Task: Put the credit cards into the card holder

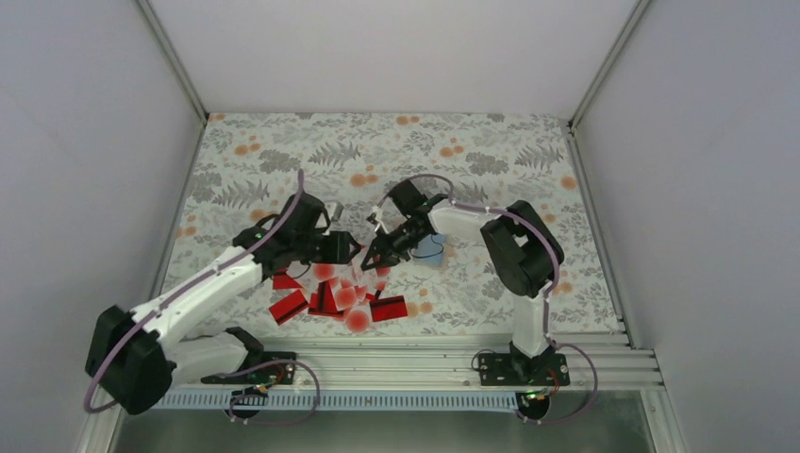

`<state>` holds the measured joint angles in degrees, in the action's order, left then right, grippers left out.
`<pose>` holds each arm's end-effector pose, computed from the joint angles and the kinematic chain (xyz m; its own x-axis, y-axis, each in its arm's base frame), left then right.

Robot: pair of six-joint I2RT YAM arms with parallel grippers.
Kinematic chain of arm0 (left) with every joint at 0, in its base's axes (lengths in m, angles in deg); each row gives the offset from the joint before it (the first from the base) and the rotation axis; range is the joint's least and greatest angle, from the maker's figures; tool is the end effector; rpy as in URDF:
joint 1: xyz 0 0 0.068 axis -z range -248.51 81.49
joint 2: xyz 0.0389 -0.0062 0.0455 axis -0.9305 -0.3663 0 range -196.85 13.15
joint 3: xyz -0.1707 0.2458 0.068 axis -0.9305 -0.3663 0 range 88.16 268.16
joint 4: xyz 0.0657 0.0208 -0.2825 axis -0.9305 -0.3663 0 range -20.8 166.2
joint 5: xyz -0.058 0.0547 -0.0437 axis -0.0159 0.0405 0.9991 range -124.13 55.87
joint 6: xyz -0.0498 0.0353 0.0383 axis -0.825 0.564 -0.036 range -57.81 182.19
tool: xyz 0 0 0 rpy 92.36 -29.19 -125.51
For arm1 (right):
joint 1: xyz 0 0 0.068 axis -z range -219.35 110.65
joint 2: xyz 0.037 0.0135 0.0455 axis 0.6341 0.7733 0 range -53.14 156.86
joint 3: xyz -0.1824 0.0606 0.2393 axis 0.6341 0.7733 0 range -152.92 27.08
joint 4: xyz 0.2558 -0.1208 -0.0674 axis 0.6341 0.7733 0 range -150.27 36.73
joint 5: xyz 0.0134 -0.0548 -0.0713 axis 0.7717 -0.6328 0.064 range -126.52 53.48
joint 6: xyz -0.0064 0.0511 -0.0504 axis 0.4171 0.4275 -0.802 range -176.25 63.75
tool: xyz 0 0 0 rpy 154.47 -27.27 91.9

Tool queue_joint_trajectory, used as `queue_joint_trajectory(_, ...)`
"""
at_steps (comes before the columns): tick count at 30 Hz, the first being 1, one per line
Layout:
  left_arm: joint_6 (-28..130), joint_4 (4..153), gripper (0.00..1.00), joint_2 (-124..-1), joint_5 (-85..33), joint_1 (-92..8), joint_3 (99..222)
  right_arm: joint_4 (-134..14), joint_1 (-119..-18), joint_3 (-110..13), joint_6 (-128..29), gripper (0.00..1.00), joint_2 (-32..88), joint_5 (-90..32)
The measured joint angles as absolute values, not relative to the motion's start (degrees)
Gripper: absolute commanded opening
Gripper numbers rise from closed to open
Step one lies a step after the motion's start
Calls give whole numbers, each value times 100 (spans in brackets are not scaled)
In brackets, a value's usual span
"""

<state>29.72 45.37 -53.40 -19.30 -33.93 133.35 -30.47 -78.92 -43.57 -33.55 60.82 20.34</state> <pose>0.2059 -0.1605 0.2392 -0.9127 -0.0011 -0.4087 0.2227 0.8371 -0.4997 0.2877 0.3025 0.1391 -0.8873 -0.4594 0.0412 -0.2096 0.4811 0.8512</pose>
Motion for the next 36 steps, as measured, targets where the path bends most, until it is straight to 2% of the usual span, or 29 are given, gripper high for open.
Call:
queue_joint_trajectory(12, 2944, 4473, 69, -3936, -1403, -4072, 13628, -3561, -7457, -4878, -3395, 4, 6033, 3545)
queue_joint_trajectory(15, 2808, 4517, 79, -3792, -1204, -4225, 13772, -3587, -7322, -5284, -3240, 4, 6033, 3787)
queue_joint_trajectory(17, 2653, 4637, 92, -3716, -1069, -4337, 13810, -3593, -7219, -5487, -3104, 4, 6033, 3875)
queue_joint_trajectory(20, 2295, 4889, 99, -3659, -855, -4529, 13818, -3600, -7033, -5787, -2822, 4, 6033, 3947)
queue_joint_trajectory(27, 1506, 6104, 96, -3718, -144, -4957, 13495, -3609, -6775, -6239, -2138, 4, 5972, 3954)
queue_joint_trajectory(35, 714, 7798, 84, -4308, 695, -5224, 12830, -3628, -6741, -6753, -1565, 4, 5832, 3934)
queue_joint_trajectory(36, 618, 7999, 81, -4417, 776, -5231, 12813, -3631, -6738, -6792, -1528, 4, 5832, 3934)
